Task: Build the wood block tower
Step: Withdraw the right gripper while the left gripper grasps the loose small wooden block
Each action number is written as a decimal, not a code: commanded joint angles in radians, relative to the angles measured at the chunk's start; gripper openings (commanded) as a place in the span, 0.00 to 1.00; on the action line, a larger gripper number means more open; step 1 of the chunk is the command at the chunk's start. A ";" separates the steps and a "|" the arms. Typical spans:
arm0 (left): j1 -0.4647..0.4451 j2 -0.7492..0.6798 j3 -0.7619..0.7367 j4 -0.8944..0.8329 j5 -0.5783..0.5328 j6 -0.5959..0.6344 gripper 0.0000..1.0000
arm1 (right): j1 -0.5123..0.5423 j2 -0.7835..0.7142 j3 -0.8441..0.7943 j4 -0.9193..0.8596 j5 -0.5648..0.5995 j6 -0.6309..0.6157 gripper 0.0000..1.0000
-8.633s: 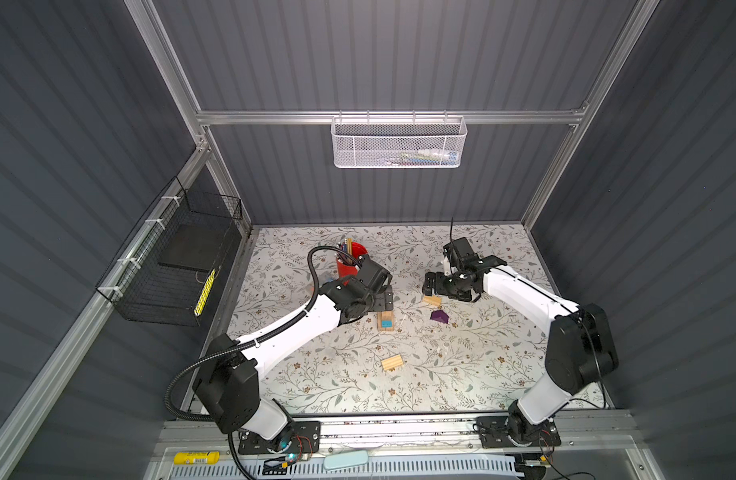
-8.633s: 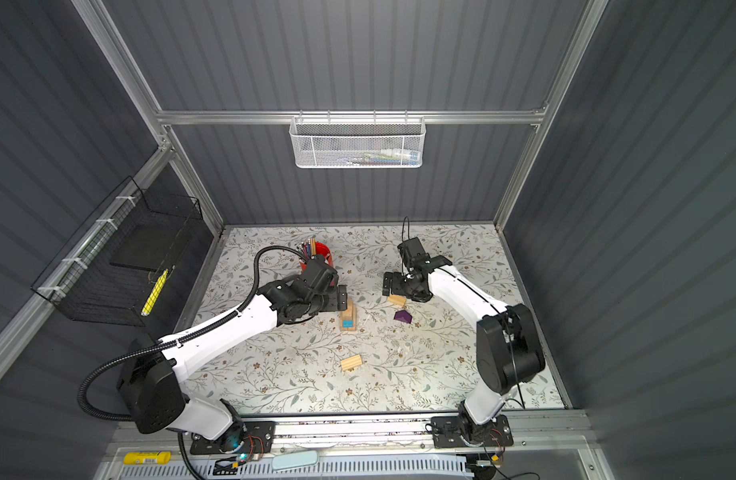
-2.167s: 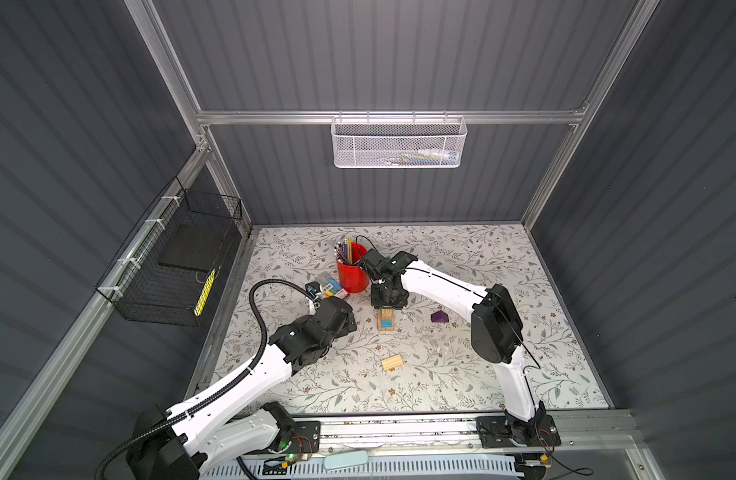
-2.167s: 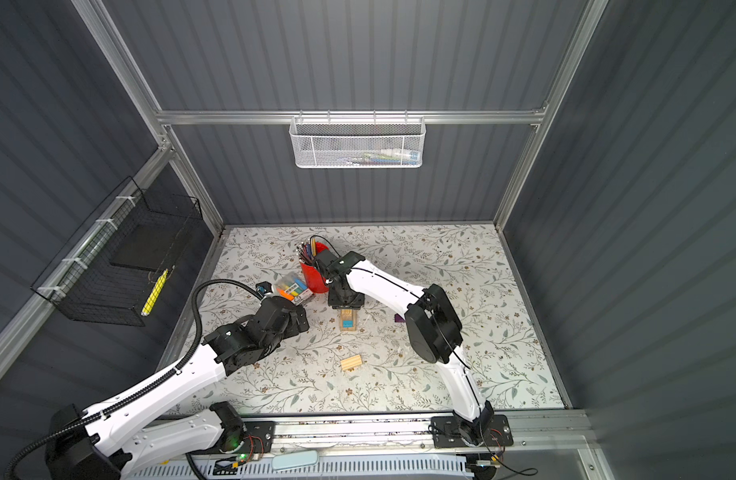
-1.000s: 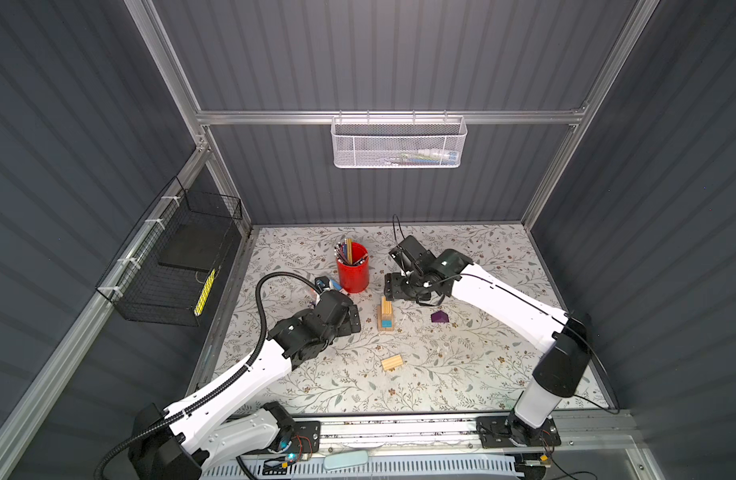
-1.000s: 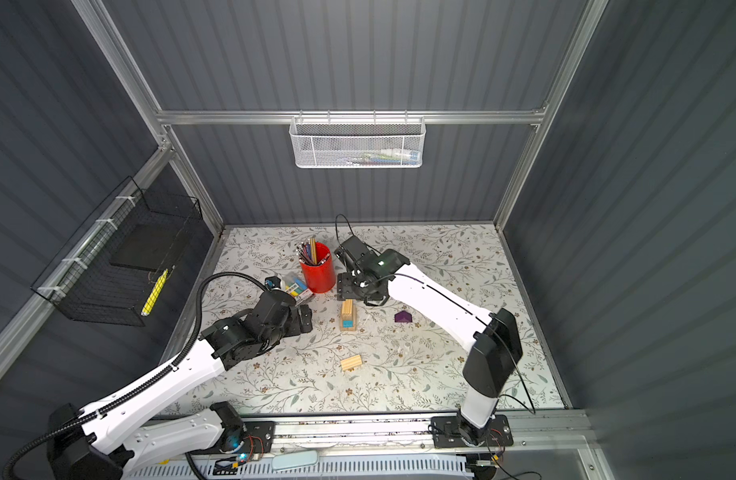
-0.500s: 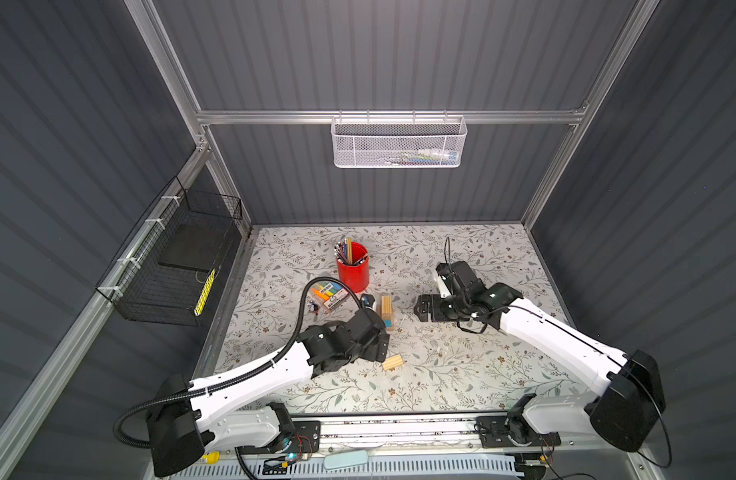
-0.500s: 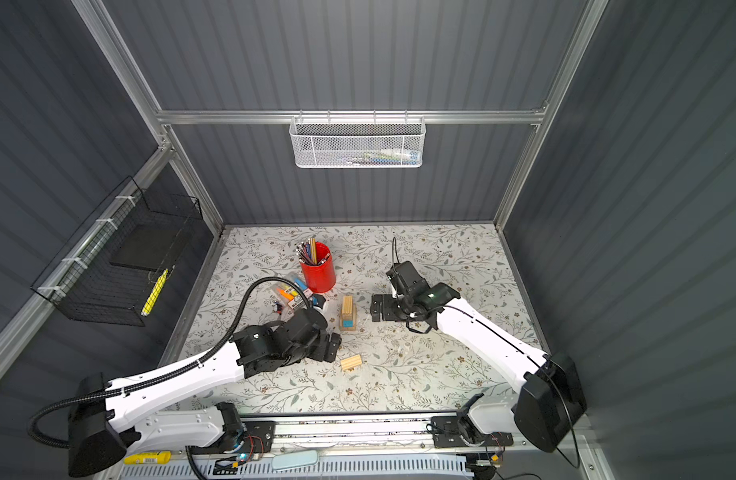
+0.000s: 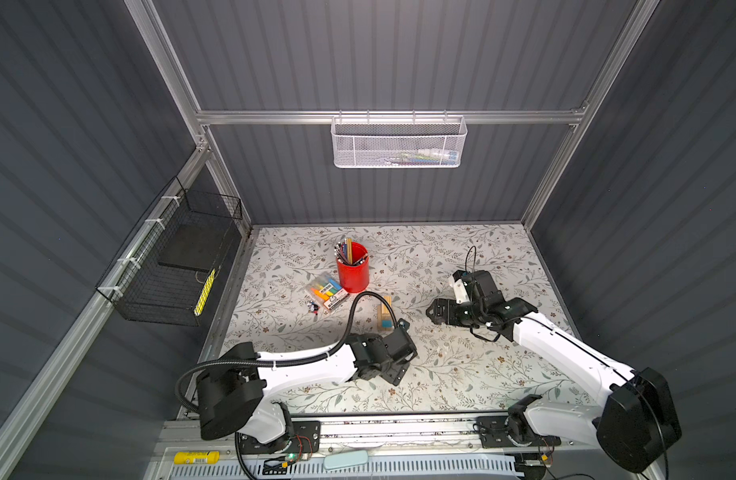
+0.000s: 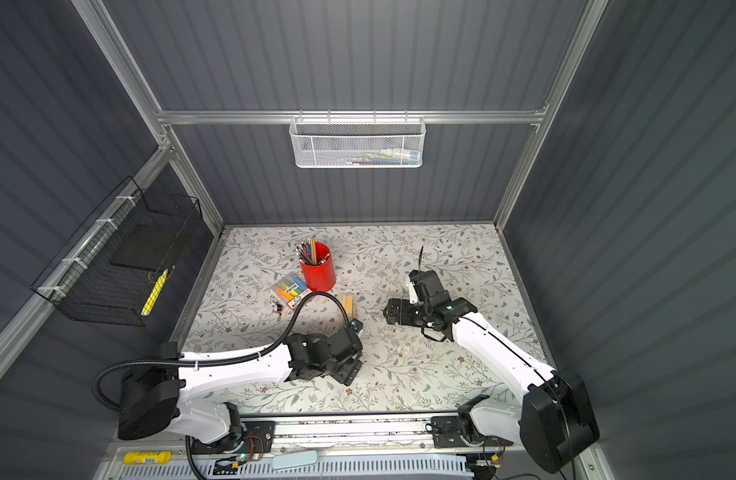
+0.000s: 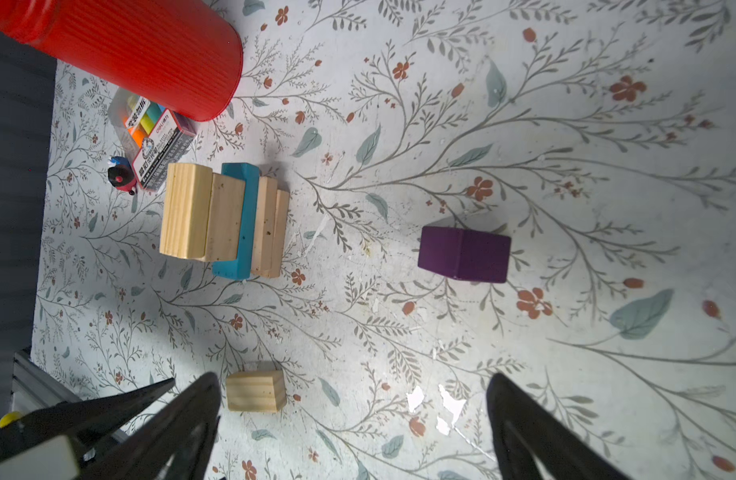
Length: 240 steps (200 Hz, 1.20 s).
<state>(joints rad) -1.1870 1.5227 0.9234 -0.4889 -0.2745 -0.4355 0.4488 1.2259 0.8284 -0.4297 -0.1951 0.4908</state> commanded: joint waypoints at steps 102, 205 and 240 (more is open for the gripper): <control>-0.002 0.172 0.059 0.044 -0.049 0.011 0.62 | -0.042 -0.040 -0.028 0.035 -0.042 0.009 0.99; -0.002 0.249 0.133 -0.082 0.052 -0.176 0.42 | -0.052 -0.018 -0.029 0.069 -0.061 0.013 0.99; -0.003 0.264 0.166 -0.133 0.064 -0.252 0.40 | -0.053 -0.016 -0.032 0.072 -0.068 0.013 0.99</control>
<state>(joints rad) -1.1889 1.7699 1.0618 -0.5552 -0.2420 -0.6010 0.4000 1.2041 0.8074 -0.3660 -0.2481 0.4969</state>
